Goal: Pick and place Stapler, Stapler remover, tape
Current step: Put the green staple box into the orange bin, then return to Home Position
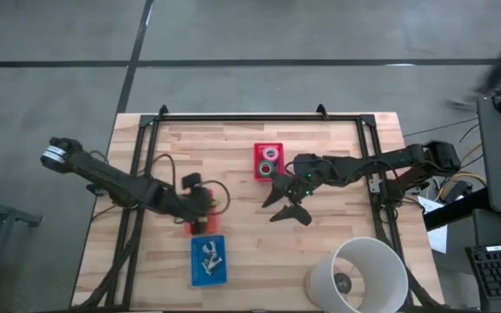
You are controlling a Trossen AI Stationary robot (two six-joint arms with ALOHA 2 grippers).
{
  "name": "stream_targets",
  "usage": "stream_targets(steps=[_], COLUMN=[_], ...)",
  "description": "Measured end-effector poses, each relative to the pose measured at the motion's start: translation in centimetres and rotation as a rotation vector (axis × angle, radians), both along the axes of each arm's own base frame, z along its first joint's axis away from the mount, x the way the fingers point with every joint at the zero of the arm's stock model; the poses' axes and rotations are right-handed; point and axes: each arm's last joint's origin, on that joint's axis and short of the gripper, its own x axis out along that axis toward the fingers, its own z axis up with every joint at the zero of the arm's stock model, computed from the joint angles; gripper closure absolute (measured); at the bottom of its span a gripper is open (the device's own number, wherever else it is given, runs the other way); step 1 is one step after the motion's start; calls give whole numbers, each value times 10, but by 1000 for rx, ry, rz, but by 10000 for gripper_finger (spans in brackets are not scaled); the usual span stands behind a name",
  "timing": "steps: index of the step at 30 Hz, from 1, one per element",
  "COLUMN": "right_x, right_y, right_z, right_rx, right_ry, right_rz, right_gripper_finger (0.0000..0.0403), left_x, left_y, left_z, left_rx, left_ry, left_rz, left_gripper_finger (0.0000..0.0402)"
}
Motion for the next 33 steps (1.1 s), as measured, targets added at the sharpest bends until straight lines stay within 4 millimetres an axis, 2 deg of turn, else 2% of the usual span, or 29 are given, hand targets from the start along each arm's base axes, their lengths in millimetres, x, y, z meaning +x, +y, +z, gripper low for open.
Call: stream_targets(steps=[3, 7, 14, 20, 27, 31, 33], right_x=[1, 2, 0, 0, 1, 1, 1], right_y=[-1, -2, -4, -4, -4, -4, -3], right_z=[-9, -16, -27, -27, -25, -25, -26], right_rx=[-19, -38, -46, -54, -69, -67, -66], right_ry=[28, 49, 90, 80, 53, 54, 57], right_rz=[-31, -77, -147, -149, -143, -143, -142], right_gripper_finger=[147, 151, 152, 147, 155, 159, 158], left_x=[-16, -24, -30, -27, -23, -21, -16], left_y=[5, 5, 6, 4, 3, 5, 6], left_z=[2, -3, -34, -39, -36, -34, -29], left_rx=[-117, -279, -352, -415, -391, -277, -196], left_ry=[54, 58, 169, 137, 87, 41, -54], left_rz=[88, 142, 196, 214, 192, 178, 194], left_gripper_finger=[347, 333, 329, 323, 277, 250, 246])
